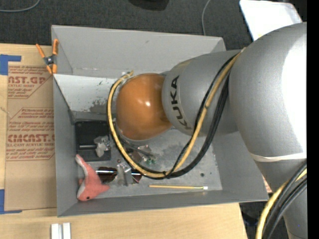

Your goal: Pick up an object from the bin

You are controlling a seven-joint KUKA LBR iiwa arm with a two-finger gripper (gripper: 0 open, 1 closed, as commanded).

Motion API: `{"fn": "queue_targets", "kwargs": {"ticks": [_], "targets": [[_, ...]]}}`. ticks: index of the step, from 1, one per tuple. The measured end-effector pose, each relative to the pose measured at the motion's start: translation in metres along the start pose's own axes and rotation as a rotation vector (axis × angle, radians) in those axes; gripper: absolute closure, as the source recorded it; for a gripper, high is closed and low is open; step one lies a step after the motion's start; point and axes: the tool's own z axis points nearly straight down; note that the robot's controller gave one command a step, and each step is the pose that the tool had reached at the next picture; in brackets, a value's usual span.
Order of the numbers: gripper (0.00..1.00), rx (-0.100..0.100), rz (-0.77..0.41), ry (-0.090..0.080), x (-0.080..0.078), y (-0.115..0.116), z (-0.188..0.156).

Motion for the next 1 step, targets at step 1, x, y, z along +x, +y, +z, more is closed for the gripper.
{"fn": "queue_targets", "kwargs": {"ticks": [1], "targets": [[0.0,-0.001,0.002,0.004,0.0022,-0.0023,0.0015]]}}
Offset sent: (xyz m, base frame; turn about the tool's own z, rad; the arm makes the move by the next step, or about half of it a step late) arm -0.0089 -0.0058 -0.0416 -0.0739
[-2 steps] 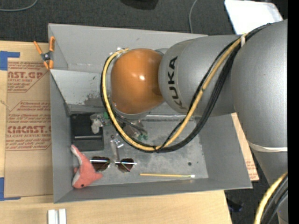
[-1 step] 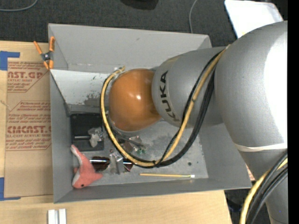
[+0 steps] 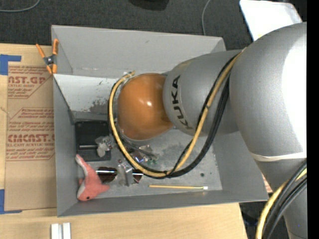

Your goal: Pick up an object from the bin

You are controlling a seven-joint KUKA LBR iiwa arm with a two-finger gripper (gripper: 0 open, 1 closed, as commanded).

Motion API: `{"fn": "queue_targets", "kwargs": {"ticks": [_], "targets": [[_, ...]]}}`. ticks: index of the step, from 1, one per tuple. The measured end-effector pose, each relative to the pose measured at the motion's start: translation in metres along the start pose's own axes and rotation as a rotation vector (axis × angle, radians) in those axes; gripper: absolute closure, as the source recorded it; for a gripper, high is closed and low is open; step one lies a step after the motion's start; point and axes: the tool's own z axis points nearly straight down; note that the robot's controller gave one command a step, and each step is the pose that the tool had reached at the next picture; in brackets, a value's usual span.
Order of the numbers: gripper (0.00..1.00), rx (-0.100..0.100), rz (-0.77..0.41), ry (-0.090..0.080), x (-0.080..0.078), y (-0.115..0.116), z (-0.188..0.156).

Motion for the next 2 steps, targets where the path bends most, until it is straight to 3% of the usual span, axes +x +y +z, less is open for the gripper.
{"fn": "queue_targets", "kwargs": {"ticks": [1,2], "targets": [[0.0,0.002,-0.019,-0.011,-0.002,-0.002,0.005],[0.0,0.003,-0.192,-0.012,-0.013,-0.02,0.036]]}}
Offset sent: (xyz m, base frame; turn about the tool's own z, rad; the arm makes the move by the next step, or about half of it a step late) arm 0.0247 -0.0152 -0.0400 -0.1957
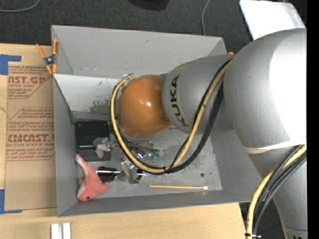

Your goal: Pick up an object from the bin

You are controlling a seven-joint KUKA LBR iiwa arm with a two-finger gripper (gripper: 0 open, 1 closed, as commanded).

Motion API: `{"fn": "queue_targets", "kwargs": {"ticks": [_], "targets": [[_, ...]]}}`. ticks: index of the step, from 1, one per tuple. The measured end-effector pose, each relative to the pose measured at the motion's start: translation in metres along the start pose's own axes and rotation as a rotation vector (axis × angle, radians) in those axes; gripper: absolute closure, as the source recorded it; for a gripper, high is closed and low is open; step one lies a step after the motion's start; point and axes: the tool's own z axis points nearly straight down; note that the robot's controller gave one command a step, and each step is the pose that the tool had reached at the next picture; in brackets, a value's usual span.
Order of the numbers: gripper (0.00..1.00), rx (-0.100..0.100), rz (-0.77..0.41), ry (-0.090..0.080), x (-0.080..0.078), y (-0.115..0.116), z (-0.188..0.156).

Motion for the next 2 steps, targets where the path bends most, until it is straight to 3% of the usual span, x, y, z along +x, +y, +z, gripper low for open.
{"fn": "queue_targets", "kwargs": {"ticks": [1,2], "targets": [[1.0,-0.005,0.231,0.007,0.0109,0.0216,0.0003],[1.0,-0.005,0.231,0.006,0.0109,0.0215,0.0001]]}}
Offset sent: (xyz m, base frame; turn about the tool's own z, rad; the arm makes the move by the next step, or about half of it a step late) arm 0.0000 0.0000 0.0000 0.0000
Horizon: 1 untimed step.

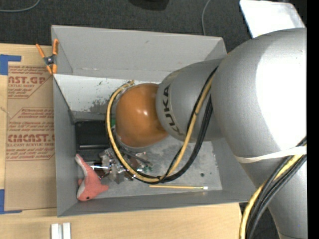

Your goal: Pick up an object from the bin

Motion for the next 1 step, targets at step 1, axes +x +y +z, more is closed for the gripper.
{"fn": "queue_targets", "kwargs": {"ticks": [1], "targets": [[1.0,0.0,-0.03,0.006,0.002,0.0049,-0.0579]]}}
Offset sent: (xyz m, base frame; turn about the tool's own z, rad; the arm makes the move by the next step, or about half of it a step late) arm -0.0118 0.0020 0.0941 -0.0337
